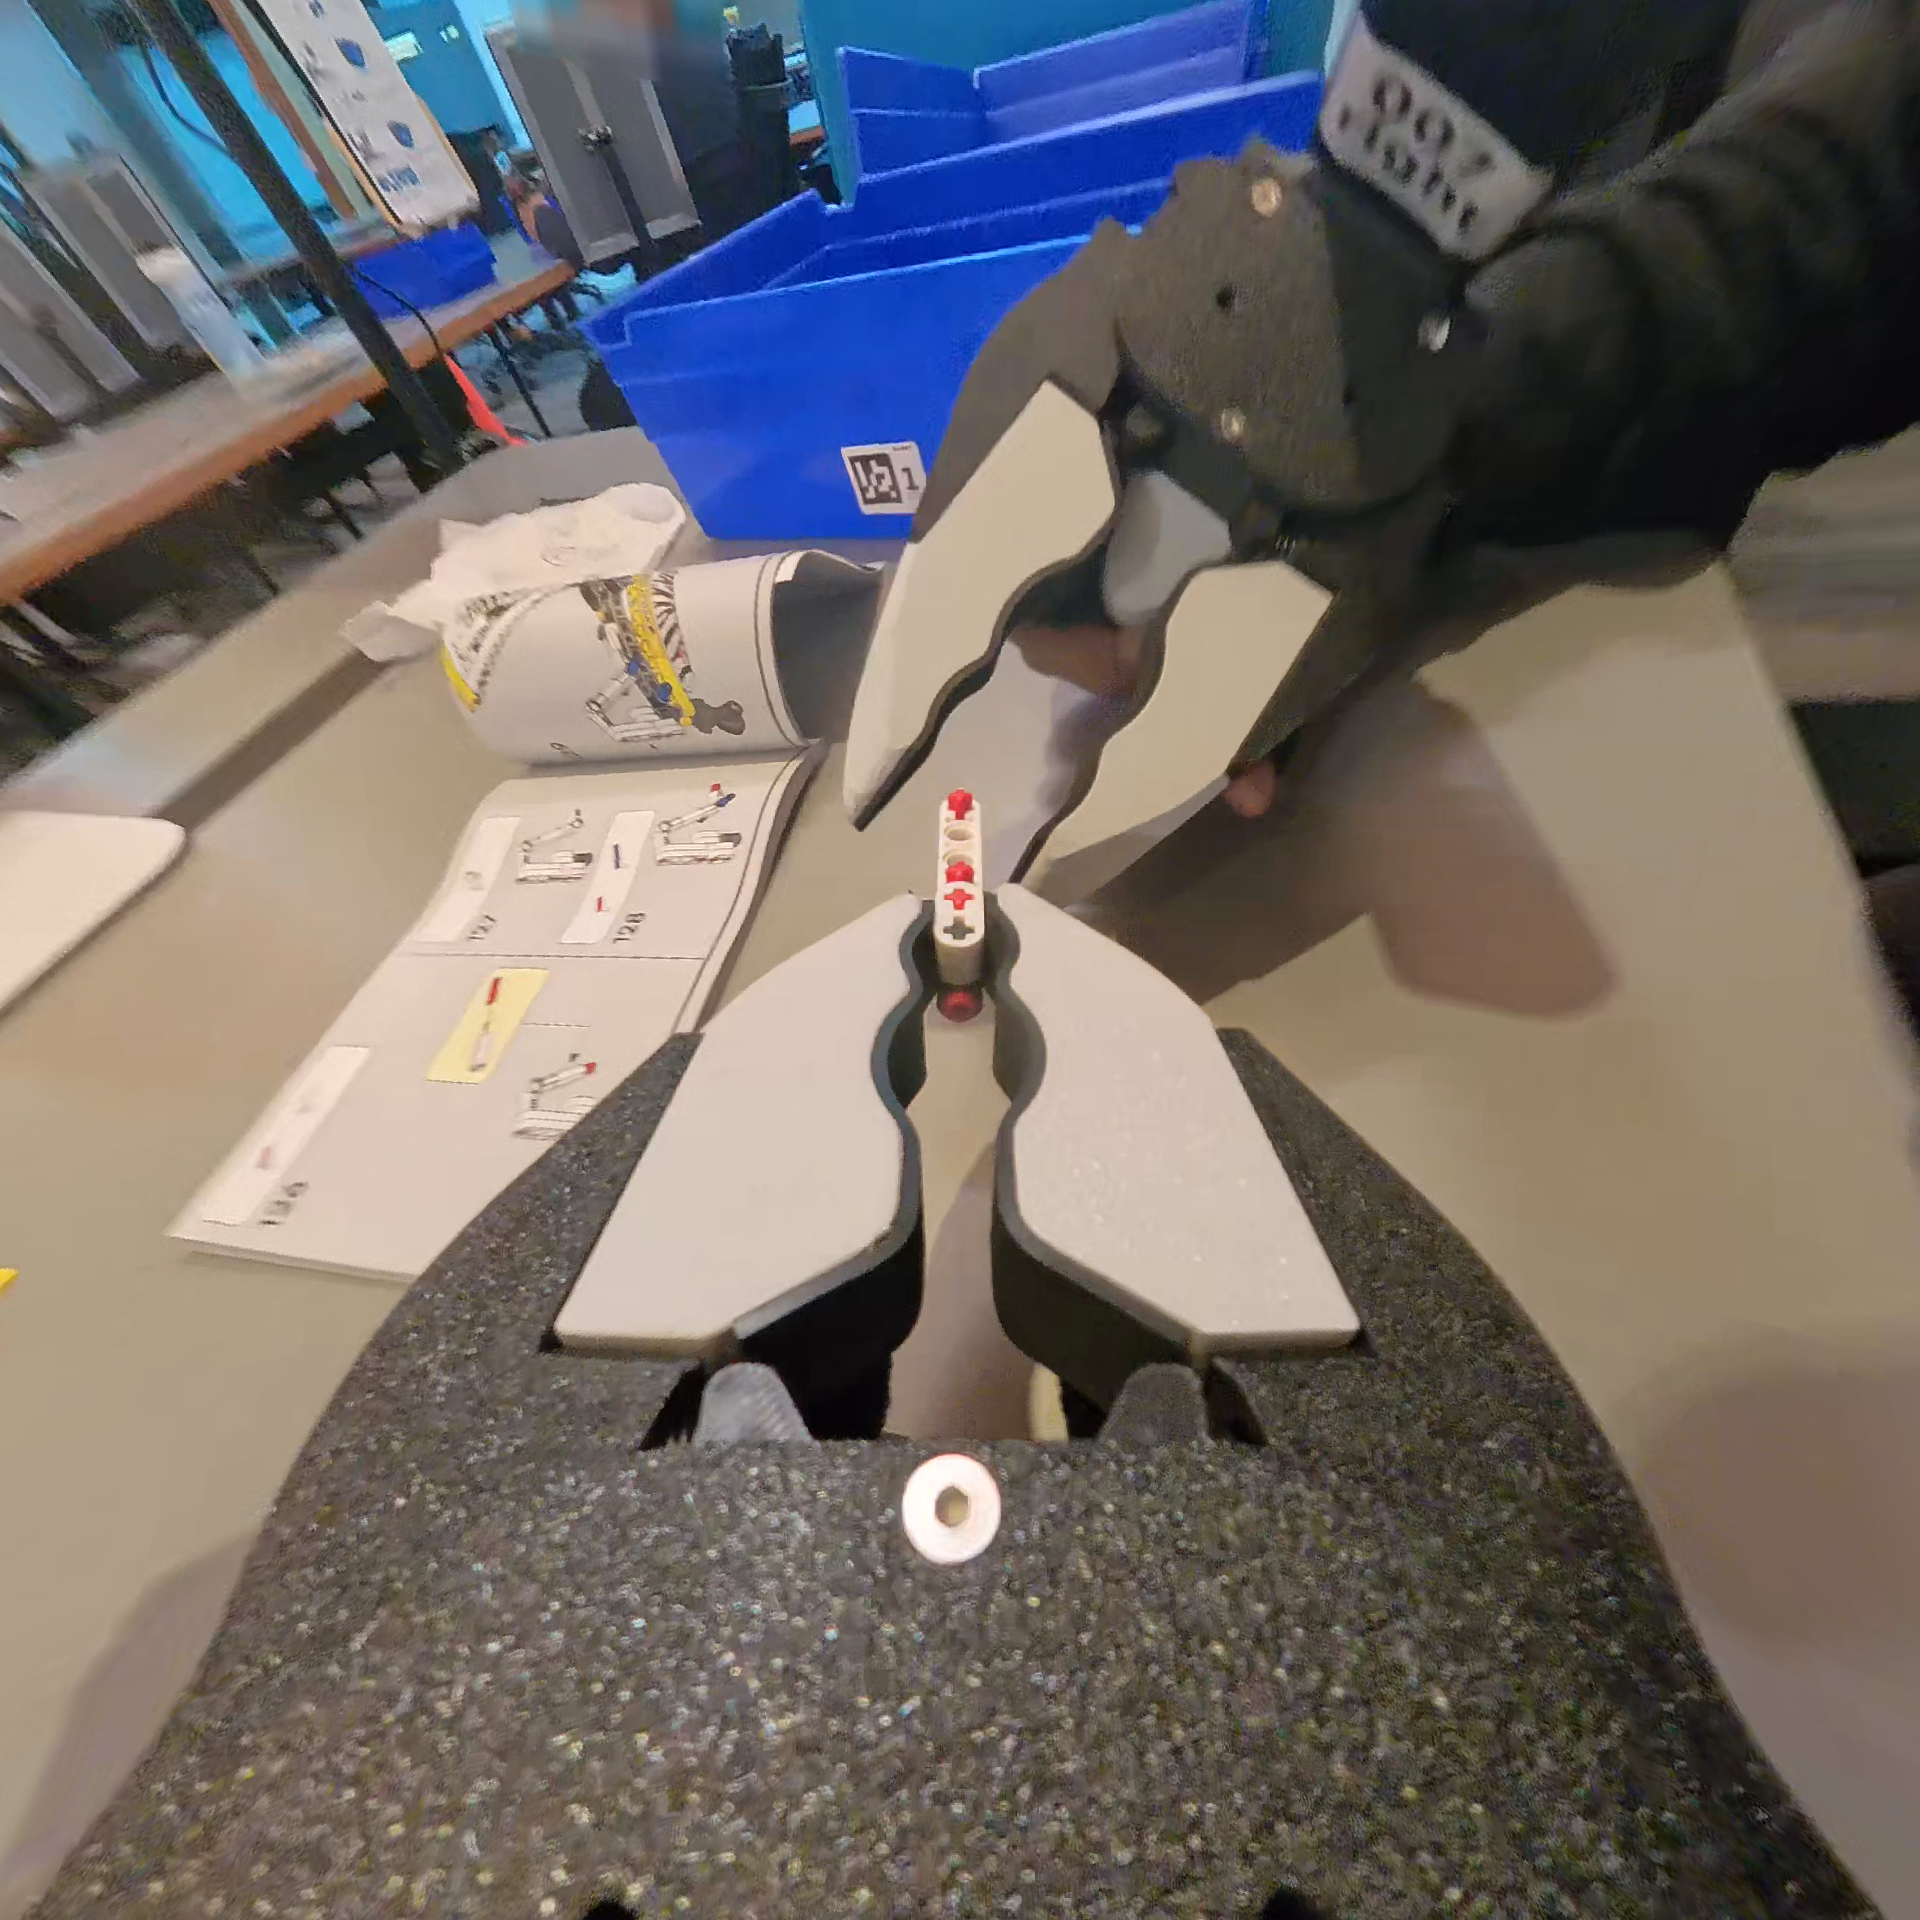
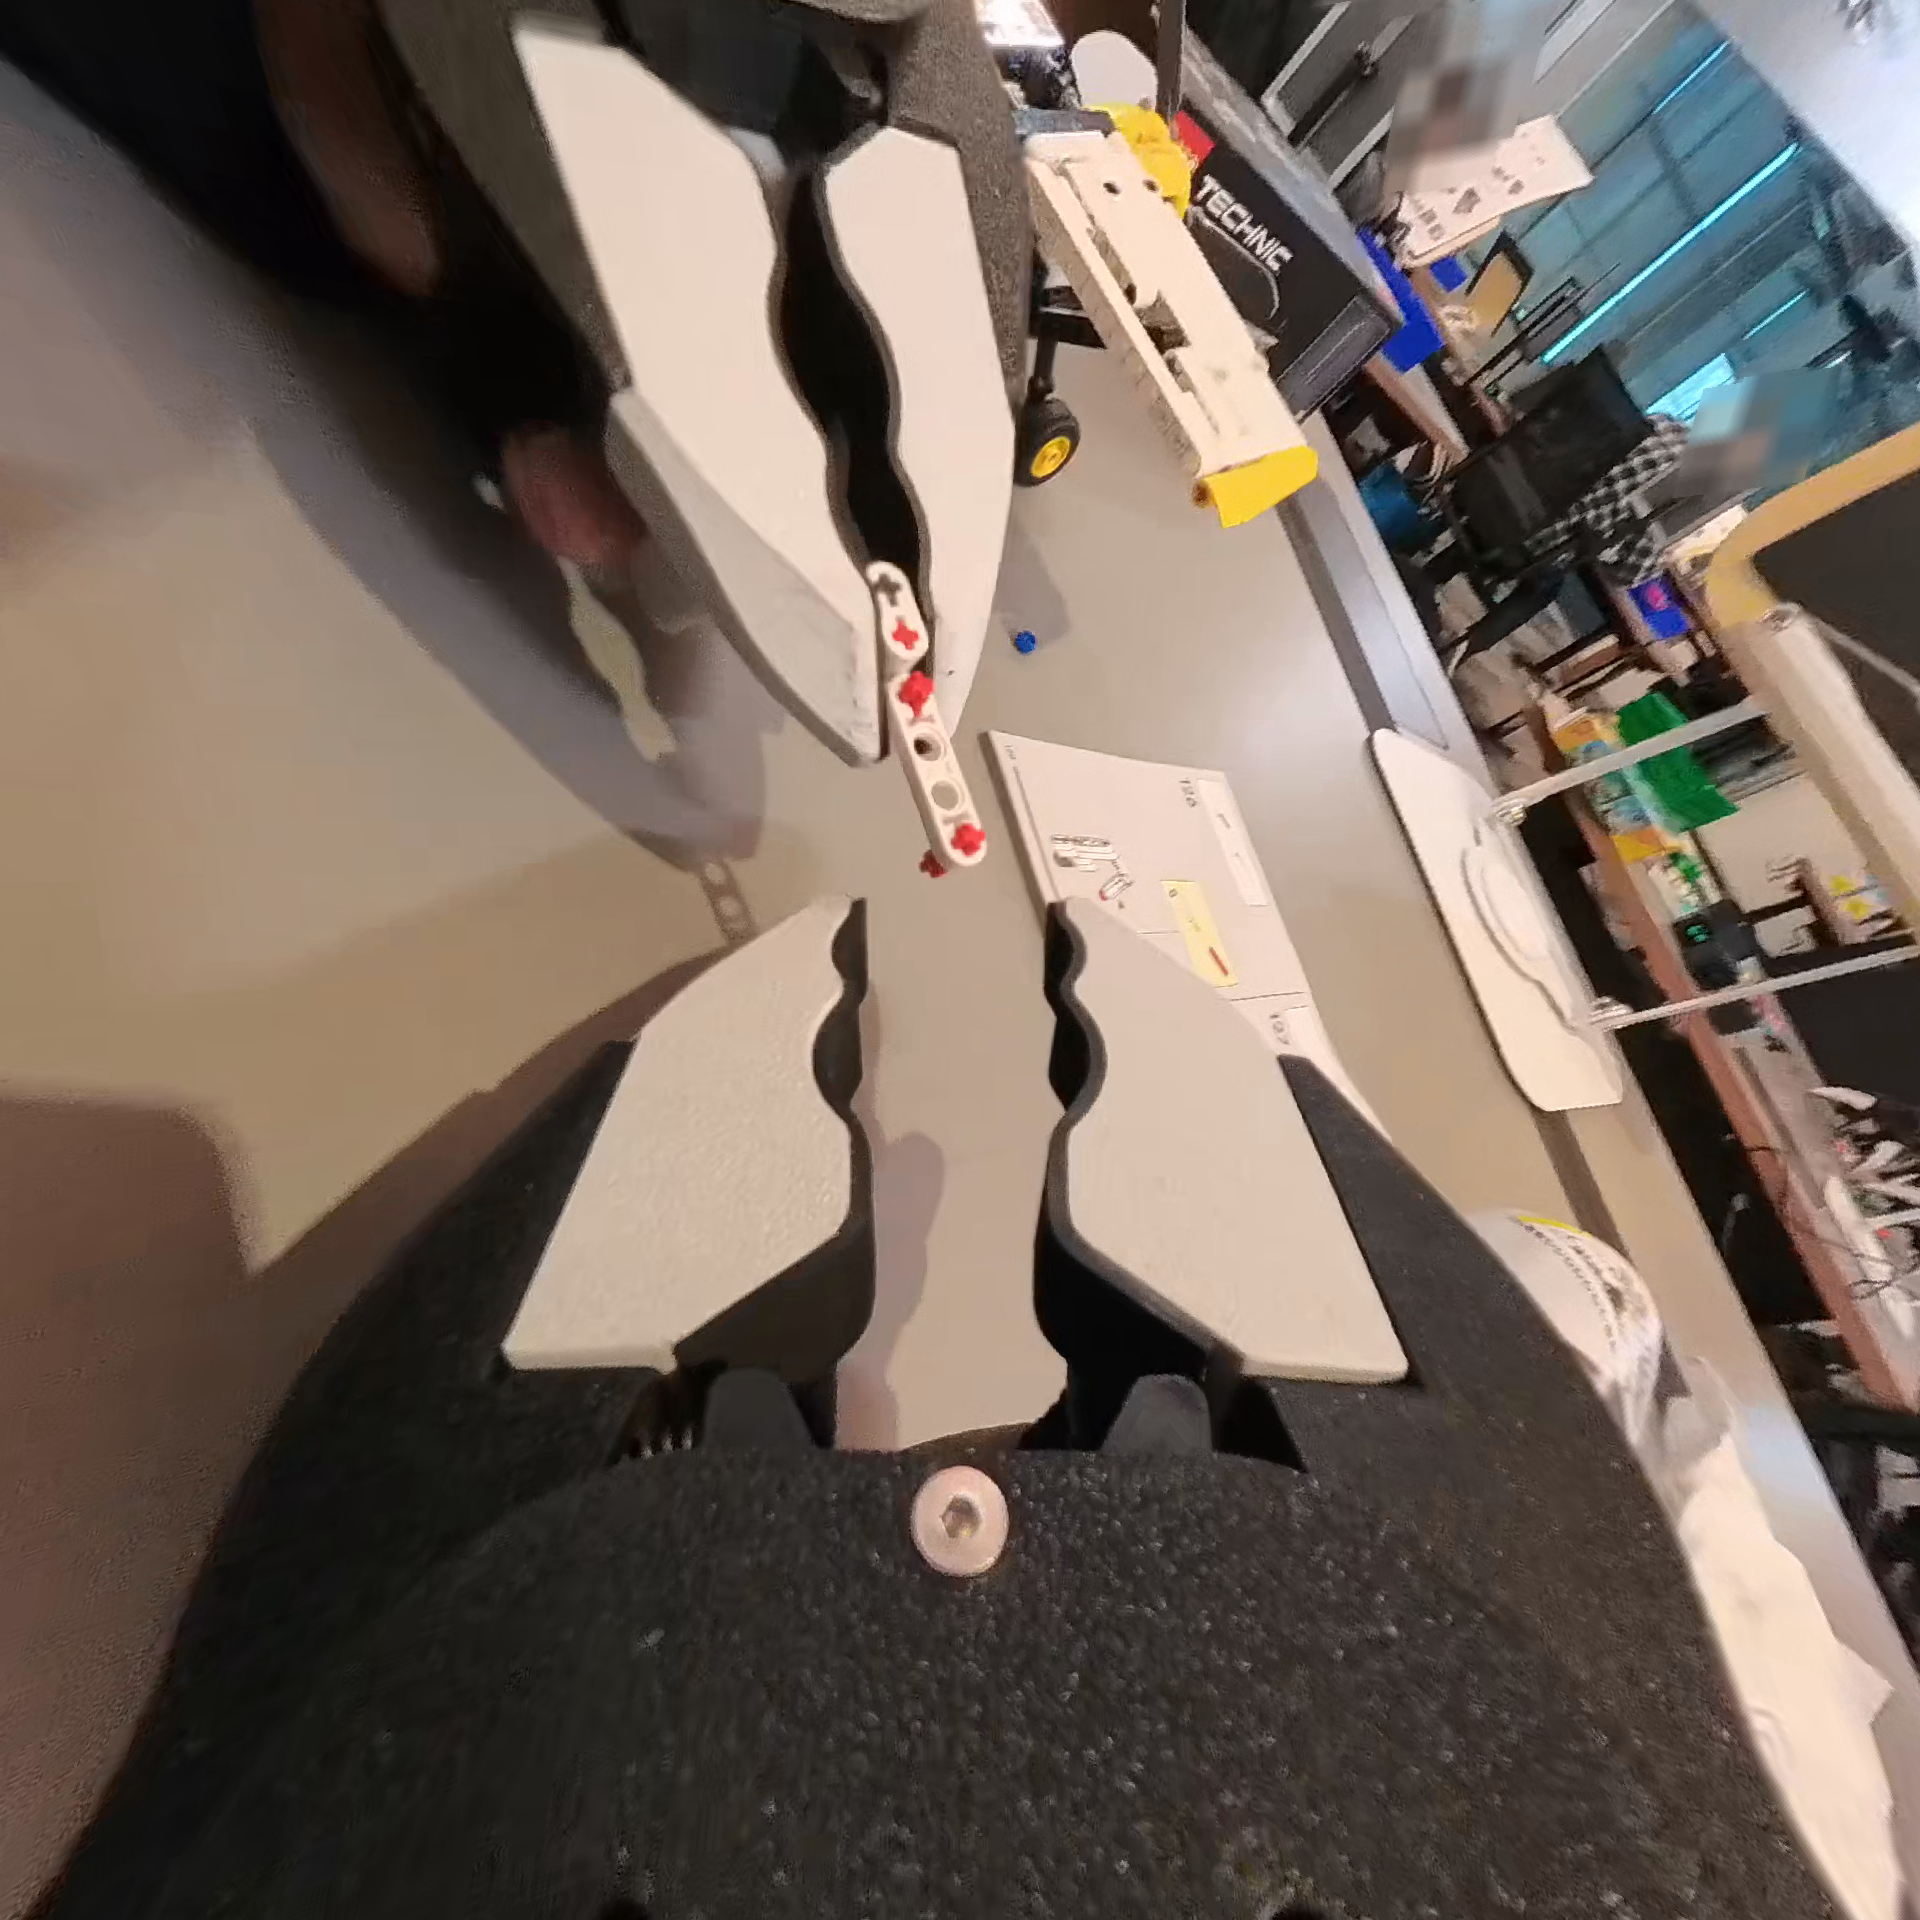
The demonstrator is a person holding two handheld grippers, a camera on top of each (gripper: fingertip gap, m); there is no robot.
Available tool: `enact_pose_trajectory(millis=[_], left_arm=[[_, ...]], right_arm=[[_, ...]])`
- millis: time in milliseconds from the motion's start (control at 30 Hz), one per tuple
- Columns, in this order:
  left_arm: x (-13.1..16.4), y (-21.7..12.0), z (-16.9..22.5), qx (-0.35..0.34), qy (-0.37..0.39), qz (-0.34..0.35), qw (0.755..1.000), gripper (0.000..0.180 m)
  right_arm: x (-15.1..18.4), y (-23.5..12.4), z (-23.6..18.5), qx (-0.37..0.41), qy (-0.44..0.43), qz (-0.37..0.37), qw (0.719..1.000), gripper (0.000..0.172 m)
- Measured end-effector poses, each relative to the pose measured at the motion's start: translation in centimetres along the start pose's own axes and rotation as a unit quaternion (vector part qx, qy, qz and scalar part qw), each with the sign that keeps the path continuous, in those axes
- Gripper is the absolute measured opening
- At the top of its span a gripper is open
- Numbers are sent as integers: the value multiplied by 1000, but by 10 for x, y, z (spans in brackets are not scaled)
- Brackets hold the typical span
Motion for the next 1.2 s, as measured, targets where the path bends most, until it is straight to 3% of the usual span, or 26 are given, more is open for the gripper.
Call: enact_pose_trajectory(millis=[167,333,533,700,1033,1200], left_arm=[[-7,0,-10,45,-158,64,984,8],[-11,-8,-21,79,-260,141,952,8],[-12,-8,-19,97,-251,147,952,8],[-12,-6,-15,112,-241,138,954,8],[-12,-6,-17,125,-264,140,946,9],[-10,-7,-21,126,-288,145,938,16]], right_arm=[[-1,0,8,2,24,45,999,35],[-6,2,16,-68,201,70,975,35],[-10,-1,23,-156,352,107,917,22],[-13,-2,21,-167,357,117,912,4],[-14,-3,23,-138,364,120,913,4],[-9,-4,32,-125,439,124,881,4]])
Point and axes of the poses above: each gripper's, where its closed fingertips meet, y out along the fingers, x out of its underside, z = x × y across the jaws, the point moved 6 cm from there along -y, back along the fingers, and after that the axes turned 8 degrees about x, right-handed, at the moved point
